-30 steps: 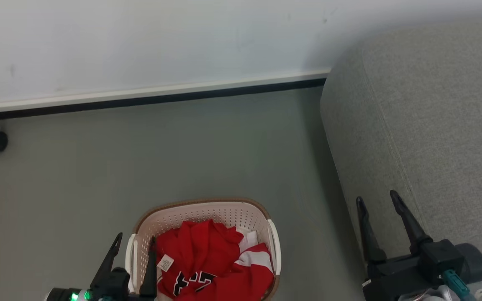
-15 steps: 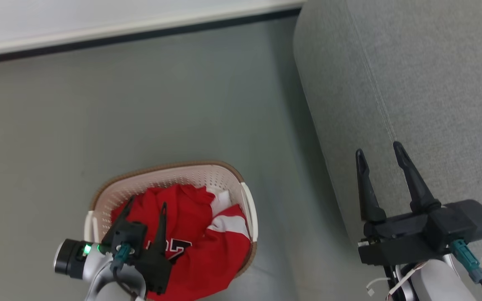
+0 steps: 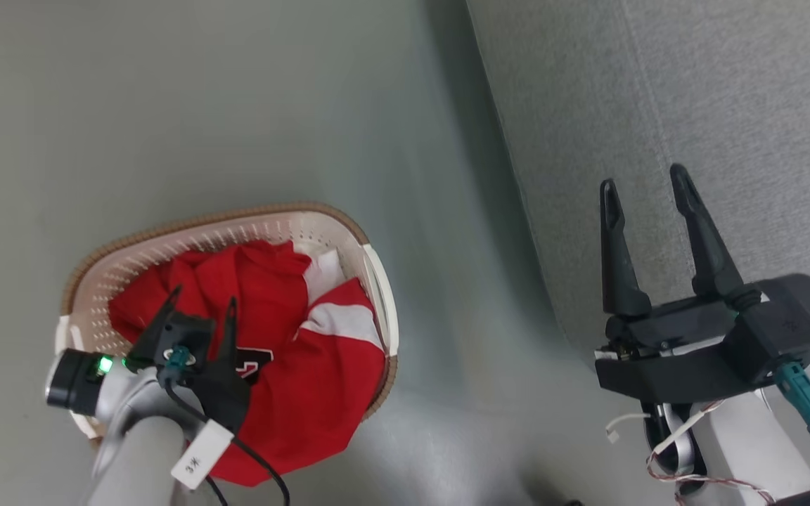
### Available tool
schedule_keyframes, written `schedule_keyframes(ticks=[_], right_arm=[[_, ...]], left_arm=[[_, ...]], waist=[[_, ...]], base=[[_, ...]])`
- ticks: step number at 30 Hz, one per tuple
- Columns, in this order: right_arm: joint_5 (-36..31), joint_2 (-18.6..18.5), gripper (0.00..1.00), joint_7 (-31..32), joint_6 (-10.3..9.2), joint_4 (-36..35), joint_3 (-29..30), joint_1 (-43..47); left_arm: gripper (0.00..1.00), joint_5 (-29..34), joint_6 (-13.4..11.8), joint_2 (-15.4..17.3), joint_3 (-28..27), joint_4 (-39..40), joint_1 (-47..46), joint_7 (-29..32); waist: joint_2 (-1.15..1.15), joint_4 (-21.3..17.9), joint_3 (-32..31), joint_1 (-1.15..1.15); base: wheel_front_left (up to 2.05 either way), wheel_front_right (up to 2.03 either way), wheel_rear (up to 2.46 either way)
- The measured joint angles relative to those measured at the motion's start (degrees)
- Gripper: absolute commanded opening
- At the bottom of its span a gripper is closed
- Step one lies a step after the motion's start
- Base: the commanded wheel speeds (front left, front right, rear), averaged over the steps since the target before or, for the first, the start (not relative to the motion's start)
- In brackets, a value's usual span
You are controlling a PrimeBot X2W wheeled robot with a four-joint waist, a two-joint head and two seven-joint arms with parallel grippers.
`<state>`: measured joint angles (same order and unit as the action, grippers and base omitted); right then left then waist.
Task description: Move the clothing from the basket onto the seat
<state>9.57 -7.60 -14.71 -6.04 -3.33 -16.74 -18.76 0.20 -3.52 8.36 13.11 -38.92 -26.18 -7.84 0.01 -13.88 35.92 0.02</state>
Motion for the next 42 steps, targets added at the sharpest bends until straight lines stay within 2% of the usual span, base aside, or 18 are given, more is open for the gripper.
schedule_keyframes(ticks=[11,19,27,37,38,40,42], right_arm=[[-0.6,1.1,1.0,0.0,0.01,-2.1,0.7,-5.3],[-1.1,1.9,1.0,0.0,0.1,-1.0,0.9,-8.3],[-1.1,2.3,1.0,0.0,0.49,0.2,0.9,-9.0],[-1.1,2.9,1.0,0.0,0.83,1.6,0.6,-9.5],[-1.1,3.0,1.0,0.0,0.83,1.8,0.6,-9.5],[-1.1,3.1,1.0,0.0,0.83,2.0,0.6,-9.6],[-1.1,3.2,1.0,0.0,0.86,2.3,0.6,-9.8]], left_arm=[[1.0,0.3,-0.1,2.3,-1.6,-3.0,-8.0,1.2],[1.0,0.3,-0.9,2.9,-2.7,-6.5,-11.3,1.1],[1.0,1.6,-2.6,3.8,-3.6,-8.6,-14.2,-0.7],[1.0,3.2,-3.1,4.4,-4.9,-12.1,-16.2,-1.1],[0.95,3.3,-3.1,4.4,-4.9,-12.4,-16.3,-1.1],[0.47,3.4,-3.1,4.3,-5.0,-13.2,-16.6,-1.1],[0.23,3.4,-3.1,4.3,-5.0,-13.9,-17.0,-1.1]], waist=[[0.0,-1.5,9.7,0.0],[0.0,-2.2,15.4,-0.01],[-0.01,-2.9,17.6,-0.02],[0.0,-3.9,18.6,-0.01],[-0.01,-4.0,18.7,-0.02],[-0.01,-4.2,18.7,-0.02],[-0.01,-4.3,18.7,-0.01]], base=[[0.0,0.0,0.0],[0.0,0.0,0.0],[0.0,0.0,0.0],[0.0,0.0,0.0],[0.0,0.0,0.0],[0.0,0.0,0.0],[0.0,0.0,0.0]])
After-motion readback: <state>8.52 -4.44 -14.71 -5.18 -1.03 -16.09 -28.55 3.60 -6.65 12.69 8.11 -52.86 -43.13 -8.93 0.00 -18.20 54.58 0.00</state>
